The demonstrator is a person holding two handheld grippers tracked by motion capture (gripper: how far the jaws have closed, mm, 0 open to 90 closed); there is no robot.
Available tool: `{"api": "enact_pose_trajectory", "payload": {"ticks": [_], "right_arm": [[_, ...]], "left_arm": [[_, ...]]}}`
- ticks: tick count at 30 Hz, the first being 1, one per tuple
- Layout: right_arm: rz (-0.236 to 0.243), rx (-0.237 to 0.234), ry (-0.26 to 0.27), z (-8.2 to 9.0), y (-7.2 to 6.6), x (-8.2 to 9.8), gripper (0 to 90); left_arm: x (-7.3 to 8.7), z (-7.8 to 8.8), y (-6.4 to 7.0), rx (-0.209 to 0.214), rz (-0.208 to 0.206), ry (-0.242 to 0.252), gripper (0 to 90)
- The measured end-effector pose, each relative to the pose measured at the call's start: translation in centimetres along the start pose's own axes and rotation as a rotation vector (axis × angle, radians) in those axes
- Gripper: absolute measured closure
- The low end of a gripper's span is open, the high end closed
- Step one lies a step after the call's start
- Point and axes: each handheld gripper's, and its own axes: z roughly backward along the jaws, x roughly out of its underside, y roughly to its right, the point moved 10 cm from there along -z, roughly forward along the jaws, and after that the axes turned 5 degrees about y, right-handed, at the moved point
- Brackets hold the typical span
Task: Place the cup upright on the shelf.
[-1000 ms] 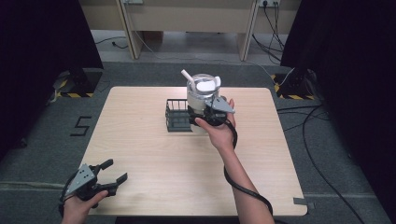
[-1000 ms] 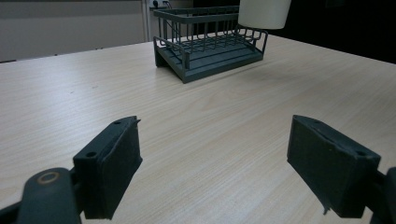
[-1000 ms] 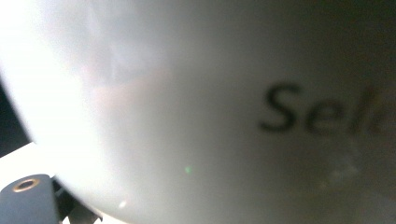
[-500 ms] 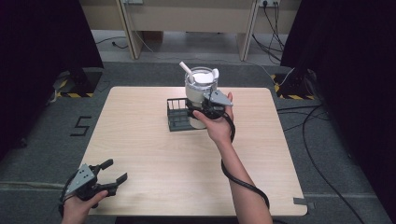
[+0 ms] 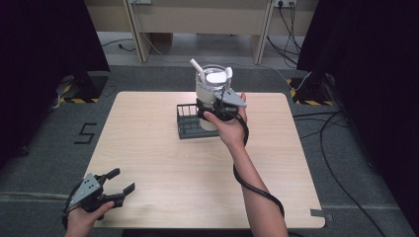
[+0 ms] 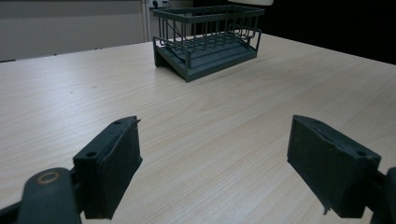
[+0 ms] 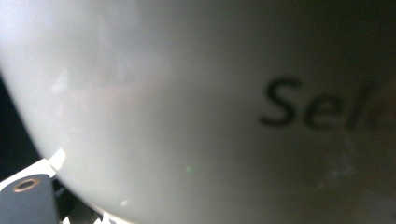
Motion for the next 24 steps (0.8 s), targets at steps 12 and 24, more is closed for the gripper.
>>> {"api": "enact_pose_trajectory", "payload": {"ticks": [12,24], "right_arm": [[-0.011,0.023,0.004,-1.3,0.7,-0.8,10.5],[-0.024,0.05,-0.008,-3.2,1.7,-0.7,10.5]], "left_arm": [[0.0,0.0,-0.1,-0.002,0.004,0.002,16.4],[0.0,0.0,-0.1,-0.004,0.009,0.005,16.5]]}}
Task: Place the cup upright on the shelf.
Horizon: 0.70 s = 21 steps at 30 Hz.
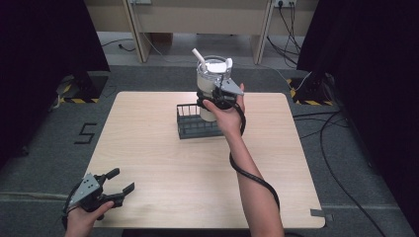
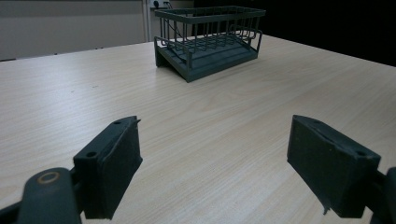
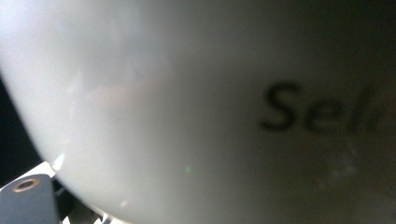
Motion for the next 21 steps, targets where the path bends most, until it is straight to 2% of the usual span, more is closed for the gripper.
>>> {"api": "enact_pose_trajectory", "payload": {"ticks": [8,21], "right_arm": [[-0.012,0.02,-0.017,-1.2,0.7,0.7,10.5],[-0.013,0.031,-0.03,-2.6,0.8,1.2,10.5]], "left_arm": [[0.0,0.0,0.0,-0.001,0.002,0.0,16.5],[0.0,0.0,-0.1,0.0,0.003,0.001,16.5]]}}
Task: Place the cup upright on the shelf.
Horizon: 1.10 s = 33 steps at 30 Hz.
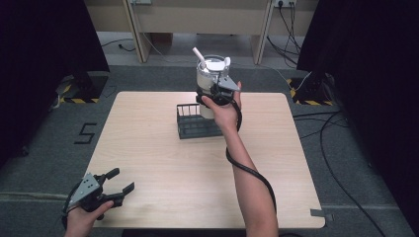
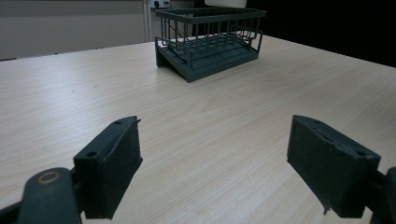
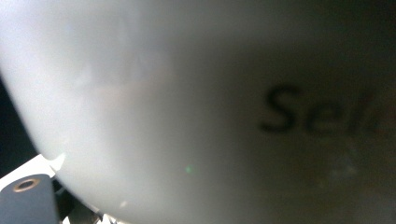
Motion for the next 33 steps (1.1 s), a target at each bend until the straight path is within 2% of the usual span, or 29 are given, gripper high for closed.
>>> {"api": "enact_pose_trajectory", "payload": {"ticks": [16,33], "right_arm": [[-0.006,0.004,-0.023,-1.4,-0.3,1.5,10.5],[-0.024,0.033,-0.06,-2.1,0.2,4.6,10.4]], "left_arm": [[0.0,0.0,0.0,0.001,0.0,0.002,16.6],[0.0,0.0,0.0,0.004,-0.003,0.002,16.6]]}}
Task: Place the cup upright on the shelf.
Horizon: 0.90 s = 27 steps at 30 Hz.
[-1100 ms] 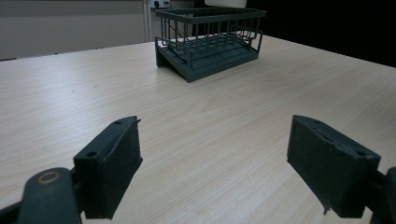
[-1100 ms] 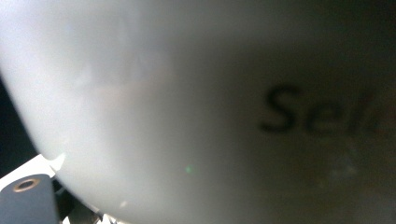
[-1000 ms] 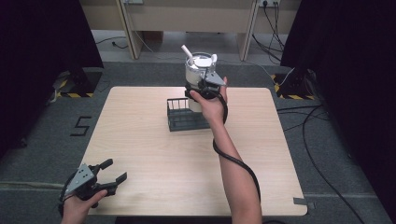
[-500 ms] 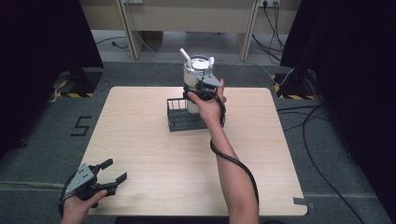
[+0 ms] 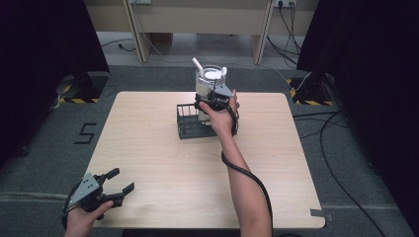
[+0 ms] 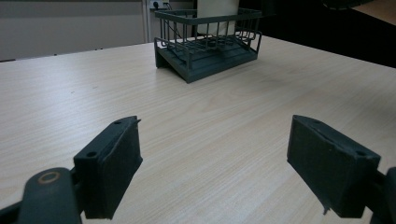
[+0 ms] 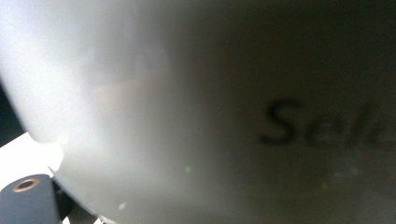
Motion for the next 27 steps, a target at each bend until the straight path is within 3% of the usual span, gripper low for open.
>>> {"api": "enact_pose_trajectory", "payload": {"ticks": [8,27], "right_arm": [[0.008,0.004,-0.013,-0.1,-0.3,1.2,10.3],[0.054,0.042,0.029,0.6,-1.2,1.7,10.3]], "left_arm": [[0.0,0.0,0.0,0.0,0.0,0.0,16.6],[0.0,0.0,0.2,0.007,-0.005,-0.002,16.7]]}}
